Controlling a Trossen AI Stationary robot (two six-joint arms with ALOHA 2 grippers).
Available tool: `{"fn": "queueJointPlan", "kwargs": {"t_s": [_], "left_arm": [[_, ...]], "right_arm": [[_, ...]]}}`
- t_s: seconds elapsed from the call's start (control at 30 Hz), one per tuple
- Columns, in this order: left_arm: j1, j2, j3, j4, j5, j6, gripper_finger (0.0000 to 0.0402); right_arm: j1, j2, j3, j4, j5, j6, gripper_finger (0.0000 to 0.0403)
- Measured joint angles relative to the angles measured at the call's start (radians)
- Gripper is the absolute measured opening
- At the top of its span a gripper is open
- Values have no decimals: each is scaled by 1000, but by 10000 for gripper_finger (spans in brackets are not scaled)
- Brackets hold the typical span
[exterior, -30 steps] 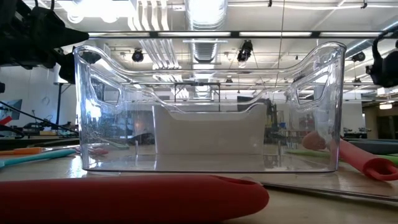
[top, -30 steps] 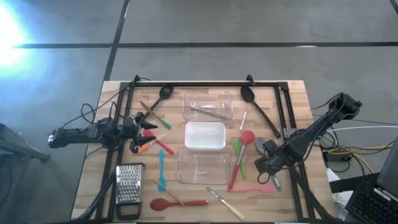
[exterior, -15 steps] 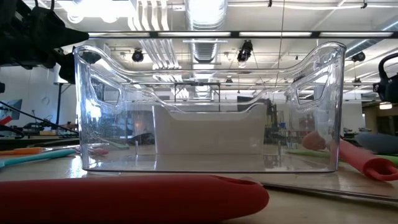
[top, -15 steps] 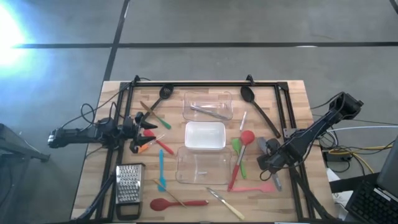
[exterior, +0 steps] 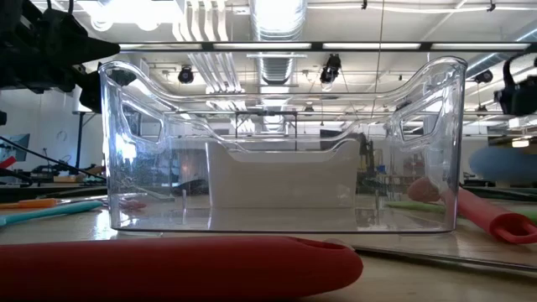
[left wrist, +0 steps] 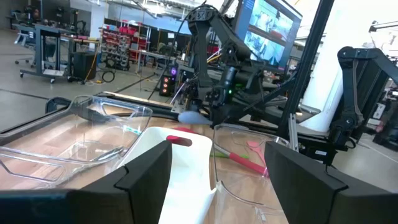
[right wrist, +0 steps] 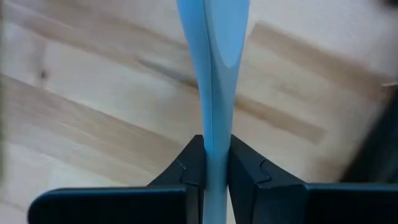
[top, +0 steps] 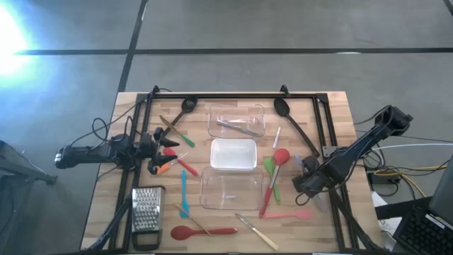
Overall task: Pick & Place Kitchen Items
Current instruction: Put the blue serving spoon into the bottom transparent bin
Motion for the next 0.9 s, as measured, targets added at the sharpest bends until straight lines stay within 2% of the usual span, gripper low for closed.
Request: {"fn": "queueJointPlan", "kwargs": {"t_s": [0.13, 0.27, 0.43, 0.57, 0.73, 0.83, 0.9], "left_arm": [[0, 0, 0, 0, 0, 0, 262], [0, 0, 0, 0, 0, 0, 262], [0, 0, 0, 0, 0, 0, 262], [0, 0, 0, 0, 0, 0, 262], [0, 0, 0, 0, 0, 0, 262], [0, 0, 0, 0, 0, 0, 262], [0, 0, 0, 0, 0, 0, 262]], "right_arm": [[0, -35, 92, -109, 72, -18, 30], [-1, -67, 194, -151, 262, -86, 30], [-5, -89, 330, -117, 531, -334, 30], [-37, -84, 431, -17, 674, -638, 30], [-119, -37, 510, 274, 685, -1173, 30], [-168, 15, 536, 456, 606, -1508, 30], [-195, 56, 552, 543, 545, -1675, 30]]}}
